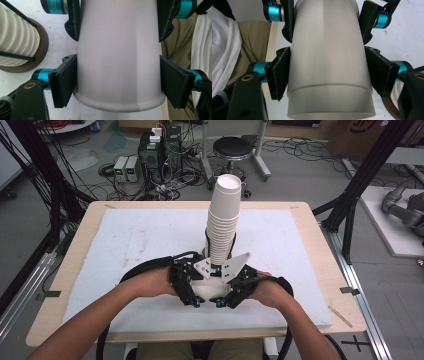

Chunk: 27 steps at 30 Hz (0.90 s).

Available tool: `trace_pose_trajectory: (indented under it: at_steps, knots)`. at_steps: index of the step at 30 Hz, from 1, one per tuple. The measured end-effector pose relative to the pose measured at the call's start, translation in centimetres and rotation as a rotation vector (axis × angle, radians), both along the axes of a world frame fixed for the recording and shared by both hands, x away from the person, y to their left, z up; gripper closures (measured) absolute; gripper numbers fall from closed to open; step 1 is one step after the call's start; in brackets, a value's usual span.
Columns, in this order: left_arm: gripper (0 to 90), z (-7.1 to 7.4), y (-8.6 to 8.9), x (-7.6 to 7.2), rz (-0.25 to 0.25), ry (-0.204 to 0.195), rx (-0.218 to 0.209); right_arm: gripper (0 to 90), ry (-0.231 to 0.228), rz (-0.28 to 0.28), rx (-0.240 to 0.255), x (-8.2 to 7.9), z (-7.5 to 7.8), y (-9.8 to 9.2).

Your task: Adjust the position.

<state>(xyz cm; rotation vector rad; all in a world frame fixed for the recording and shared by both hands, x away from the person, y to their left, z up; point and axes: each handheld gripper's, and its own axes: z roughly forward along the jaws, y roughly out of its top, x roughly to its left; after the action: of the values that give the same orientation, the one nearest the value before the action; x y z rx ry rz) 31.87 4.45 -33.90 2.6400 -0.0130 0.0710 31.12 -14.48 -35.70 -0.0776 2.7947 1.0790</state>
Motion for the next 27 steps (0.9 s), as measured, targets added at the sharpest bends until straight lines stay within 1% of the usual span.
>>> trace_pose_trajectory:
  at_steps: [1, 2, 4, 5, 6, 7, 8, 9, 10, 12, 15, 16, 17, 18, 19, 20, 21, 22, 23, 26, 27]
  knots:
    - [20.8, 0.0, 0.1, 0.0, -0.002, -0.001, -0.008, 27.1, -0.005, -0.002, 0.004, 0.0, 0.0, 0.0]
    - [20.4, 0.0, 0.1, 0.0, -0.006, -0.005, -0.018, 27.1, 0.001, 0.000, 0.004, 0.1, 0.0, -0.1]
    - [20.0, 0.0, 0.3, 0.0, -0.010, -0.003, -0.059, 27.0, 0.001, -0.002, 0.010, 0.1, 0.0, -0.1]
    - [20.0, 0.1, 0.4, 0.0, -0.002, 0.005, -0.080, 27.0, 0.001, -0.002, 0.011, 0.1, 0.0, -0.1]
    - [20.1, 0.1, 0.4, -0.1, 0.008, 0.003, -0.100, 27.0, 0.001, 0.000, 0.013, 0.1, 0.1, -0.2]
    - [20.6, 0.1, 0.4, -0.1, 0.025, 0.012, -0.112, 27.0, 0.000, -0.003, 0.014, 0.0, 0.1, -0.2]
    - [20.0, 0.1, 0.3, 0.0, 0.036, 0.031, -0.108, 27.0, 0.001, -0.001, 0.016, 0.0, 0.1, -0.2]
    - [19.5, 0.0, 0.3, -0.1, 0.035, 0.023, -0.113, 27.0, 0.000, 0.006, 0.020, 0.1, 0.1, -0.3]
    - [19.7, 0.0, 0.4, -0.2, 0.009, 0.009, -0.112, 27.0, -0.001, 0.004, 0.019, 0.0, 0.1, -0.3]
    - [19.5, 0.1, 0.5, -0.3, -0.012, -0.006, -0.113, 26.9, 0.009, 0.006, 0.018, 0.0, 0.1, -0.3]
    - [19.1, 0.1, 0.5, -0.3, -0.008, -0.001, -0.099, 26.7, 0.017, 0.008, 0.008, -0.1, 0.0, -0.2]
    - [19.0, 0.1, 0.5, -0.3, -0.005, -0.001, -0.104, 26.7, 0.018, 0.006, 0.008, 0.0, 0.0, -0.1]
    - [18.6, 0.1, 0.6, -0.3, -0.014, -0.003, -0.105, 26.6, 0.014, 0.006, 0.010, 0.0, 0.0, -0.1]
    - [18.3, 0.1, 0.7, -0.3, -0.022, -0.008, -0.113, 26.5, 0.020, 0.005, 0.010, 0.0, 0.0, -0.1]
    - [18.1, 0.1, 0.7, -0.3, -0.027, -0.007, -0.111, 26.4, 0.021, 0.004, 0.010, 0.0, 0.0, -0.1]
    - [17.0, 0.1, 0.8, -0.2, -0.017, -0.002, -0.111, 26.3, 0.023, 0.005, 0.009, 0.0, 0.0, -0.2]
    - [12.9, 0.1, 0.8, -0.1, -0.008, -0.016, -0.108, 26.2, 0.025, 0.006, 0.009, 0.0, 0.0, -0.2]
    - [5.8, 0.1, 0.9, -0.1, 0.009, -0.025, -0.114, 26.1, 0.029, 0.009, 0.009, -0.1, 0.0, -0.2]
    - [1.7, 0.1, 1.0, 0.0, 0.014, -0.017, -0.118, 26.0, 0.029, 0.011, 0.010, -0.1, 0.0, -0.2]
    - [1.6, 0.1, 1.5, -0.1, 0.007, -0.002, -0.146, 25.6, 0.032, 0.007, 0.009, -0.1, -0.1, -0.4]
    - [1.6, 0.1, 1.6, -0.1, 0.003, -0.002, -0.148, 25.5, 0.030, 0.000, 0.013, -0.1, -0.2, -0.5]
